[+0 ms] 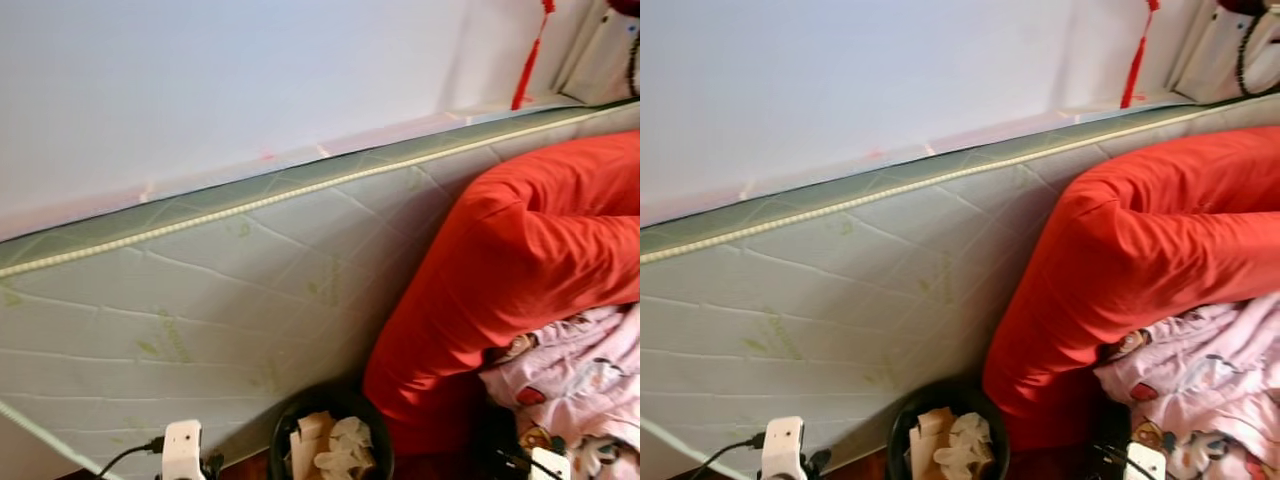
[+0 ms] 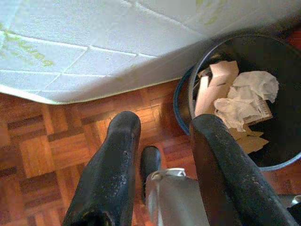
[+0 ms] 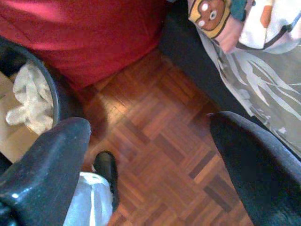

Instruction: Clean up the room

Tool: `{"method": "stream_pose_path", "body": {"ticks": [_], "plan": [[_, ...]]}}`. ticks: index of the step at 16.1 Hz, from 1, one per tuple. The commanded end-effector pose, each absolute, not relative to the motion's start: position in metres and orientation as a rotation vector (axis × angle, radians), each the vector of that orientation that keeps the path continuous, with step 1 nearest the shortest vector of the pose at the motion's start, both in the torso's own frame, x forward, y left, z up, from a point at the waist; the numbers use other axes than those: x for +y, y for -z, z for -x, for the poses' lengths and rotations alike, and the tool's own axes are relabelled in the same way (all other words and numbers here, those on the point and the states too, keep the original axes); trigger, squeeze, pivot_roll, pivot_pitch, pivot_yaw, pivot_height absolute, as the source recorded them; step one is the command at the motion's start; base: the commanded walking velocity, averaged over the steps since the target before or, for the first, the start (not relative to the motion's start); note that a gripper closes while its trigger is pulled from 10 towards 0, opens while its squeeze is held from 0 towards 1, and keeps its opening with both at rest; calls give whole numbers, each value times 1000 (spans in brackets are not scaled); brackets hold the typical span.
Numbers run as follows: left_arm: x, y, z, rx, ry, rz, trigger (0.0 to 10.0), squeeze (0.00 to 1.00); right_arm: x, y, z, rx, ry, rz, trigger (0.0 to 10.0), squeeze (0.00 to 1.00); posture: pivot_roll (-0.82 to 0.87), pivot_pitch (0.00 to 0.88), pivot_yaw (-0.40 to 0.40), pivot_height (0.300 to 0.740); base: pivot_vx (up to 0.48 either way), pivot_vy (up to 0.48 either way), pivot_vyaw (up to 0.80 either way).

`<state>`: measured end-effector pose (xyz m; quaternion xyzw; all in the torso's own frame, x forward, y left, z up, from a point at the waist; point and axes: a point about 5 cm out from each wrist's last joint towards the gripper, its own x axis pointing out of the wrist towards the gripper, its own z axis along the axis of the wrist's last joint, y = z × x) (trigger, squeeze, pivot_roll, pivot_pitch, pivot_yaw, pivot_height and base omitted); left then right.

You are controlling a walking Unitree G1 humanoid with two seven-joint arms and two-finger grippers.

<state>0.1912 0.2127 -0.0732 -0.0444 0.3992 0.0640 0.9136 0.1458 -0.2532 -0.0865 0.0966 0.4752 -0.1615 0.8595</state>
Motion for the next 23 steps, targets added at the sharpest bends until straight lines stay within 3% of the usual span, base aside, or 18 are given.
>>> {"method": "stream_pose_path", "body": {"ticks": [1,9,10,11,13,14,23], "plan": [[220,73,-190,833,-149,71,10000,0,-249,88,-145,1028,291,-167,10000,0,27,0,-39,740,0,0,0],[230,73,-186,854,-164,38,10000,0,-244,91,-141,1034,259,-164,10000,0,40,0,-13,740,0,0,0],[230,73,-186,855,-162,37,10000,675,-244,91,-140,1034,264,-166,10000,0,43,0,-12,740,0,0,0],[230,73,-186,856,-156,32,10000,1000,-243,92,-139,1039,266,-164,10000,0,44,0,-12,740,0,0,0],[231,74,-184,866,-166,32,10000,1000,-242,92,-139,1045,256,-159,10000,0,46,0,-12,740,0,0,0],[233,75,-180,879,-173,31,10000,0,-241,92,-140,1045,252,-158,10000,0,46,0,-12,740,0,0,0],[251,82,-154,939,-206,34,10000,0,-240,92,-140,1046,237,-149,10000,0,50,0,-16,740,0,0,0]]}}
